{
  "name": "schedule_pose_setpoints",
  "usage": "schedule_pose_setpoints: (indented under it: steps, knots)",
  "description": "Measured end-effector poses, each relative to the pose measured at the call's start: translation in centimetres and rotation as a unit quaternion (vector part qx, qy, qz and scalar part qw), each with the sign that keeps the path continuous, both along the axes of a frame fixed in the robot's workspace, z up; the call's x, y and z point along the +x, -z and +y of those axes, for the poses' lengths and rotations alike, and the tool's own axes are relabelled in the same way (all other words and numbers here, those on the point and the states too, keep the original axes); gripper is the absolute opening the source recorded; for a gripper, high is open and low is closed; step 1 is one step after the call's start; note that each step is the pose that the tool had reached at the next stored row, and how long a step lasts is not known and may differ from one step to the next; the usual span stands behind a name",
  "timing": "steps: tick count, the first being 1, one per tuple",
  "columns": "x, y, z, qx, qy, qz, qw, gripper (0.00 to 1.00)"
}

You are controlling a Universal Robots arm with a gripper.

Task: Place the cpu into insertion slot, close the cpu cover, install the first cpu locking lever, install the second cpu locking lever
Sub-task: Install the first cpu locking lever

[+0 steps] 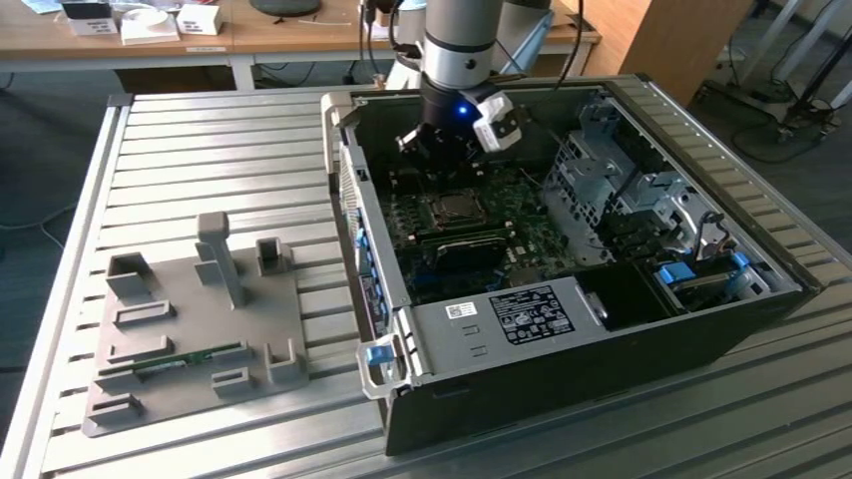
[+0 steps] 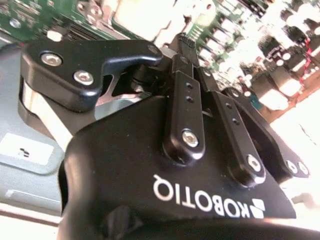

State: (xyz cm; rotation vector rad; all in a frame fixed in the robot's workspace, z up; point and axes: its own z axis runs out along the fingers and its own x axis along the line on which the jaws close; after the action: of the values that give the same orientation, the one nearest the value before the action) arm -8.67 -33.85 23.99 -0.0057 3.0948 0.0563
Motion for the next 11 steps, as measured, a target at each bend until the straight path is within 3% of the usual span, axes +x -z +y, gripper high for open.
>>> schedule_pose_setpoints:
  steps: [11]
  knots:
    - [-0.36, -0.68, 0.0, 0.0001, 0.0, -0.0012, 1.0, 0.11]
